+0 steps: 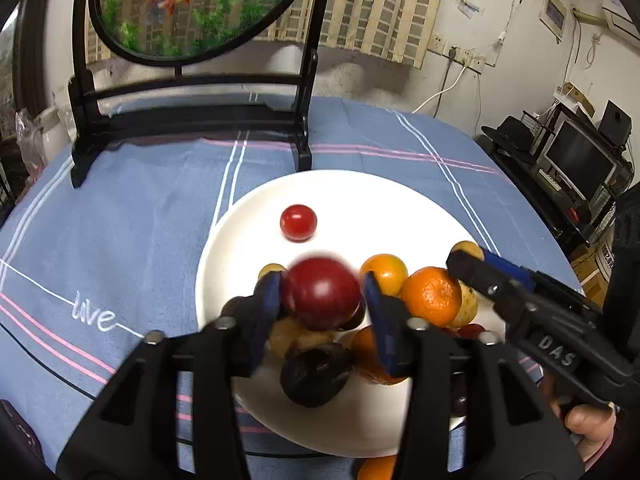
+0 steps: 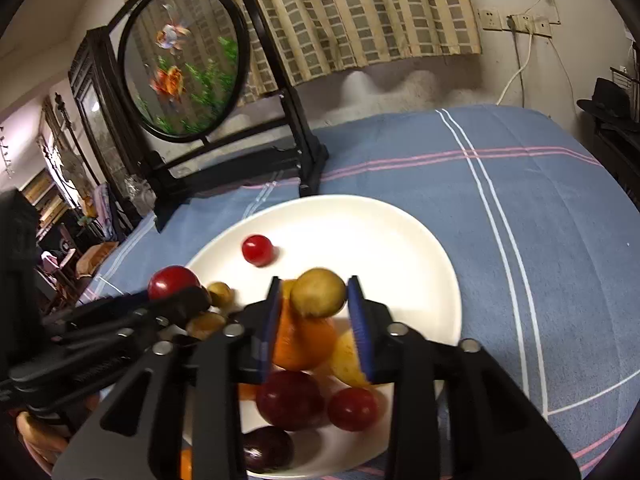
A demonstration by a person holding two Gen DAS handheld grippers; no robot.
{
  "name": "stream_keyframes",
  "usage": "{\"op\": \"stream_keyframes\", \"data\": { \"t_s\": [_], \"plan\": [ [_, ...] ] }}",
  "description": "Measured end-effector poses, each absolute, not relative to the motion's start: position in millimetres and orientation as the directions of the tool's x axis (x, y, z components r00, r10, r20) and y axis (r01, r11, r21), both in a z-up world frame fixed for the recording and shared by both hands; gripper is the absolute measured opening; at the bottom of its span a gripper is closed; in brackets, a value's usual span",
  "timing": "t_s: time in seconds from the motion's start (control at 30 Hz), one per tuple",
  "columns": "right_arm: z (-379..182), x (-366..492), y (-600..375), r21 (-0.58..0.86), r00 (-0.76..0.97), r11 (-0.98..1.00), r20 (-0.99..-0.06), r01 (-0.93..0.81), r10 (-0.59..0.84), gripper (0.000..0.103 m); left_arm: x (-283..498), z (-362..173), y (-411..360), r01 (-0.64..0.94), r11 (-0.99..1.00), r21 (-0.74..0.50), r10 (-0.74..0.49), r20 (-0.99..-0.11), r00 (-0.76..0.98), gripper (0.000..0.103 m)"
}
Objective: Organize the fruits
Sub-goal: 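Lower both held fruits onto the white plate and open both tools, then grasp the last tangerine with the left tool while the right tool grasps a dark red plum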
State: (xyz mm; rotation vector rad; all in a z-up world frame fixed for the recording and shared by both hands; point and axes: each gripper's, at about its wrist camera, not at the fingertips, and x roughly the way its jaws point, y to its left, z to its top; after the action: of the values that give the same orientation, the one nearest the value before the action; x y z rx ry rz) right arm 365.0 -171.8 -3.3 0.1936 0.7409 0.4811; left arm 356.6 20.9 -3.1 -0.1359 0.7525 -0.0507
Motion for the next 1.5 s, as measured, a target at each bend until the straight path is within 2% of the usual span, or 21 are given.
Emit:
{"op": "stream_keyframes", "data": {
  "t_s": [0.03, 0.07, 0.2, 0.37, 0.47, 0.6, 0.7, 0.77, 0.97, 1.07, 1.2, 1.5],
  "plan": [
    [-1, 364, -174, 0.349, 0.635, 0.870, -0.595, -0.349, 0.493, 0.045, 352, 1, 21, -0.010, 0.991, -0.134, -0.082, -0.667, 0.740, 0.074],
    [2, 359, -177, 0.361, 0.640, 0.864, -0.582, -0.350, 0.502, 0.052, 349, 5, 21, -0.013, 0.991, -0.130, -0.076, -0.655, 0.752, 0.075],
    [17, 339, -180, 0.329, 0.665, 0.866, -0.555, -0.377, 0.500, 0.060, 330, 22, 20, -0.012, 0.991, -0.132, -0.074, -0.620, 0.781, 0.086],
    [25, 307, -183, 0.311, 0.662, 0.857, -0.545, -0.410, 0.515, 0.060, 299, 19, 20, -0.021, 0.996, -0.082, -0.034, -0.616, 0.787, 0.093],
    [18, 285, -181, 0.301, 0.623, 0.846, -0.576, -0.440, 0.529, 0.060, 281, 11, 28, -0.013, 0.997, -0.073, -0.035, -0.619, 0.784, 0.094],
    [-4, 256, -167, 0.245, 0.556, 0.846, -0.661, -0.474, 0.503, 0.060, 260, -3, 45, -0.091, 0.995, -0.036, 0.048, -0.634, 0.772, 0.094],
    [-15, 241, -152, 0.222, 0.500, 0.830, -0.709, -0.512, 0.498, 0.060, 258, -6, 55, -0.127, 0.990, -0.067, 0.053, -0.654, 0.755, 0.094],
    [-19, 233, -141, 0.168, 0.497, 0.827, -0.729, -0.537, 0.471, 0.060, 257, -6, 58, -0.134, 0.986, -0.095, 0.039, -0.656, 0.753, 0.094],
    [-29, 227, -126, 0.081, 0.490, 0.823, -0.769, -0.562, 0.410, 0.060, 256, -8, 54, -0.143, 0.988, -0.051, 0.074, -0.658, 0.750, 0.094],
    [-34, 225, -123, 0.056, 0.495, 0.823, -0.775, -0.566, 0.392, 0.056, 256, -9, 53, -0.145, 0.988, -0.047, 0.078, -0.662, 0.746, 0.094],
    [-37, 222, -120, 0.044, 0.492, 0.812, -0.776, -0.581, 0.394, 0.044, 256, -9, 54, -0.143, 0.988, -0.061, 0.066, -0.666, 0.743, 0.094],
    [-39, 226, -119, 0.042, 0.480, 0.813, -0.789, -0.581, 0.384, 0.033, 257, -10, 54, -0.151, 0.987, -0.055, 0.075, -0.673, 0.736, 0.094]
  ]
}}
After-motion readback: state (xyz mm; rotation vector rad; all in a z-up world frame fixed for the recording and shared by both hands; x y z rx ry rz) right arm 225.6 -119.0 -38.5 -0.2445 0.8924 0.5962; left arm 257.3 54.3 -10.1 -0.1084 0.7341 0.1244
